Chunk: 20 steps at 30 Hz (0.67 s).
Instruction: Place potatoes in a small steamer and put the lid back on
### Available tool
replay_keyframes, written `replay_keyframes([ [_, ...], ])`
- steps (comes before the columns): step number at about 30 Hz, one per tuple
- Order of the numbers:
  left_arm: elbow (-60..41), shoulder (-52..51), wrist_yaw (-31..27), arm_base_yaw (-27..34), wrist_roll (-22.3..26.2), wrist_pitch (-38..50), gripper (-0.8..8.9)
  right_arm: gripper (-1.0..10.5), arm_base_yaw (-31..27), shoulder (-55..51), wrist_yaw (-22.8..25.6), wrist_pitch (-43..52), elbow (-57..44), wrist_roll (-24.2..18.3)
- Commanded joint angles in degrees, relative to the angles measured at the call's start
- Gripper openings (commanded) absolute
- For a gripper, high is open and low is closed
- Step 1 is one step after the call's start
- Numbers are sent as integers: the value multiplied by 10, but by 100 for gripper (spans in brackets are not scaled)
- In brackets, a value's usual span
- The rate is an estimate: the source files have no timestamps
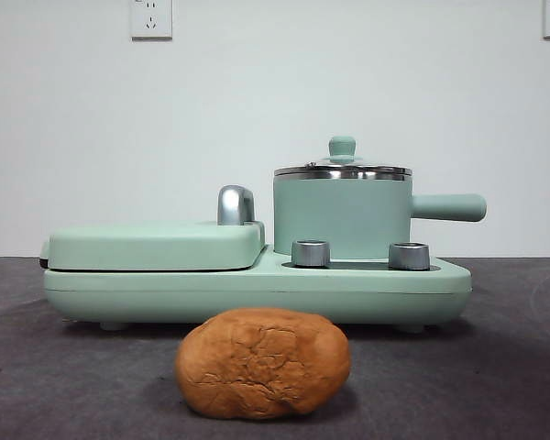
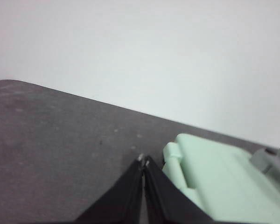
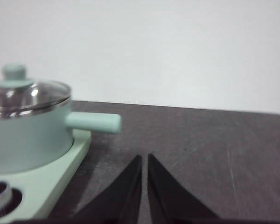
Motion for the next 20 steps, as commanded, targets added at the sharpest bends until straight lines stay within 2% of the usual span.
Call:
replay_keyframes([
  [1, 12, -1, 0, 0, -65, 9, 7, 17, 0, 1, 11, 6, -1, 137],
  [6, 64, 5, 2, 0, -70, -31, 9, 16, 0, 1, -32, 5, 22, 226],
  [9, 115, 28, 10, 0, -69, -77, 9, 16, 0, 7, -40, -32, 61, 242],
  [12, 172, 66, 48, 0, -61, -120, 9, 16, 0, 29, -41, -88, 114, 240],
  [15, 227, 113, 97, 0, -48, -154, 9, 16, 0, 63, -71, -130, 167, 211],
  [20, 298, 200, 214, 0, 0, -175, 9, 16, 0, 131, -127, -190, 245, 149],
])
